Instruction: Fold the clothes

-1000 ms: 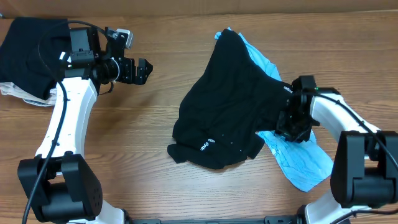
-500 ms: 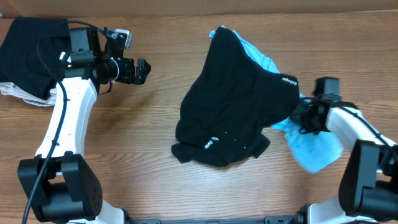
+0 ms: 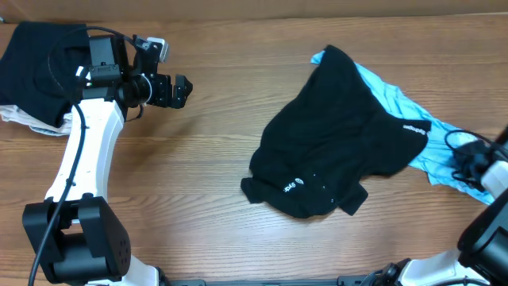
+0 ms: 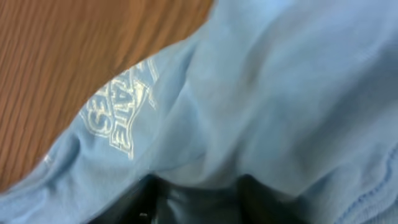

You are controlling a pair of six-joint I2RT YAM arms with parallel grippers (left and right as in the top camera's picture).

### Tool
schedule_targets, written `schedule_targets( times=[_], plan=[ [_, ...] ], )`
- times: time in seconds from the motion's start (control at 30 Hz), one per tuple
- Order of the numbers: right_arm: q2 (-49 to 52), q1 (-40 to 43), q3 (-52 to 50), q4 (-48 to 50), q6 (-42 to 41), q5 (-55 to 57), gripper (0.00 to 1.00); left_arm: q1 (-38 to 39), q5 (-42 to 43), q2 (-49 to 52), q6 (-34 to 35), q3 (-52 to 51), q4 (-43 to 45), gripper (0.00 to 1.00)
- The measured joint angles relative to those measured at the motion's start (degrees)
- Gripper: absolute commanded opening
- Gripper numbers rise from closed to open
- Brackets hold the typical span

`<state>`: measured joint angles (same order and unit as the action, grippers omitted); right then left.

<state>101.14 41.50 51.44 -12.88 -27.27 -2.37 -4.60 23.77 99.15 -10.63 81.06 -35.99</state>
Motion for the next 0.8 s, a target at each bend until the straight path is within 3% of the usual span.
schedule_targets(
  times=[0.23,0.47,0.53,0.67,0.8],
  plan=[
    [1.0,2.6,9.3,-10.8,0.7,-7.9,0.72,0.0,0.0,0.0,0.0,0.0,0.0,1.00],
    [1.5,-5.6,28.6,-22.2,6.2,-13.7,0.75,1.7,-0.6,0.0,-0.5,0.0,0.0,1.00],
    [1.5,-9.5,32.0,-22.5,7.9,-14.6,0.67,3.2,-1.5,0.1,-0.6,0.0,0.0,1.00],
    [1.5,-17.5,33.5,-21.1,9.6,-13.5,0.25,6.4,-3.5,0.9,-1.1,0.0,0.0,1.00],
    [3.2,-23.8,33.5,-20.0,10.3,-9.2,0.24,8.0,-4.5,2.8,-1.4,0.0,0.0,1.00]
  ],
)
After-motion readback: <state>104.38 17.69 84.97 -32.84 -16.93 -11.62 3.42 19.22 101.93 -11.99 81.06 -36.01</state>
